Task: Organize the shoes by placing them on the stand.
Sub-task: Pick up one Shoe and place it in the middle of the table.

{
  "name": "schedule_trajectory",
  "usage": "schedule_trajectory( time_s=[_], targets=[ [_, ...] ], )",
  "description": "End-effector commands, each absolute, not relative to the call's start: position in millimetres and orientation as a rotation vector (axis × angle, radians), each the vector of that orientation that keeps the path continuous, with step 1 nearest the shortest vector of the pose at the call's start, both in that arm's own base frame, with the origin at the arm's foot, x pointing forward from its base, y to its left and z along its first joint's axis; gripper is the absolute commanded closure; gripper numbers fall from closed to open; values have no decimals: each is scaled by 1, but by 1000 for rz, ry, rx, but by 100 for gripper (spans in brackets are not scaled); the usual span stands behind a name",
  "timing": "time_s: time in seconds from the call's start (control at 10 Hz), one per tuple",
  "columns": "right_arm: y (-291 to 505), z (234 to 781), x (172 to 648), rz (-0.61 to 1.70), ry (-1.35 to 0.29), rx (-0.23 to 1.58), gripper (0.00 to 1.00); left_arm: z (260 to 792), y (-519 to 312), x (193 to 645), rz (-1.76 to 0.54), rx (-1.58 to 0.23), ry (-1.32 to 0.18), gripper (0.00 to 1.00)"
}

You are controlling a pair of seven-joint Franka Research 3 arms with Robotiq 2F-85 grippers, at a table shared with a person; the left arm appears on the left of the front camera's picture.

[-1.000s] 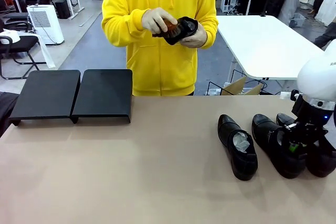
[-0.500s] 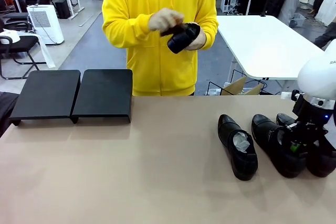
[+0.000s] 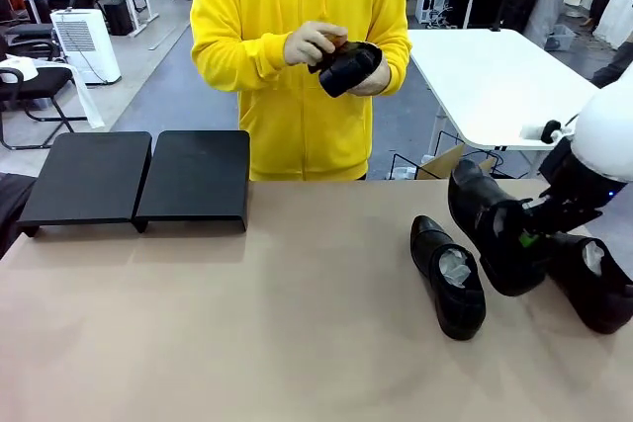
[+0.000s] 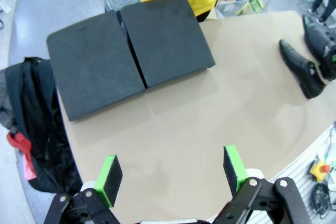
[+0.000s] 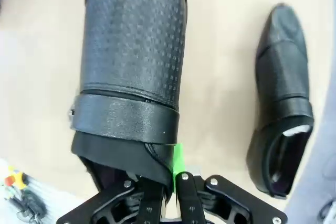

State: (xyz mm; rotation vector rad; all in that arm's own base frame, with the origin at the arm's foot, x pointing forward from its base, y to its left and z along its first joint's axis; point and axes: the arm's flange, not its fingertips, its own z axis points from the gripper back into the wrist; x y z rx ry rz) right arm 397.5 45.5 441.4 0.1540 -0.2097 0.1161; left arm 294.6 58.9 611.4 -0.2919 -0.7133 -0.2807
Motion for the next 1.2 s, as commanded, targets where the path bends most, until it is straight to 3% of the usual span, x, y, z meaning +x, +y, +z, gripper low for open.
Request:
schedule_trajectory(
  time_s=[0.0, 0.1, 0.3, 0.6, 0.8, 1.1],
  targets=[
    [47, 461, 368, 157, -289, 204, 100, 611, 59, 294, -295, -301, -718, 0],
    [45, 441, 397, 116, -210, 154, 100, 611, 59, 294, -295, -301, -718, 0],
    [45, 441, 397, 116, -210, 154, 100, 611, 59, 294, -295, -301, -718, 0],
    [97, 476, 367, 169, -302, 218, 100, 611, 59, 294, -295, -301, -718, 0],
    [162, 477, 346, 261, -278, 266, 100, 611, 59, 294, -295, -301, -718, 0],
    [230, 434, 355, 259, -77, 455, 100, 611, 59, 294, -295, -301, -718, 0]
  ],
)
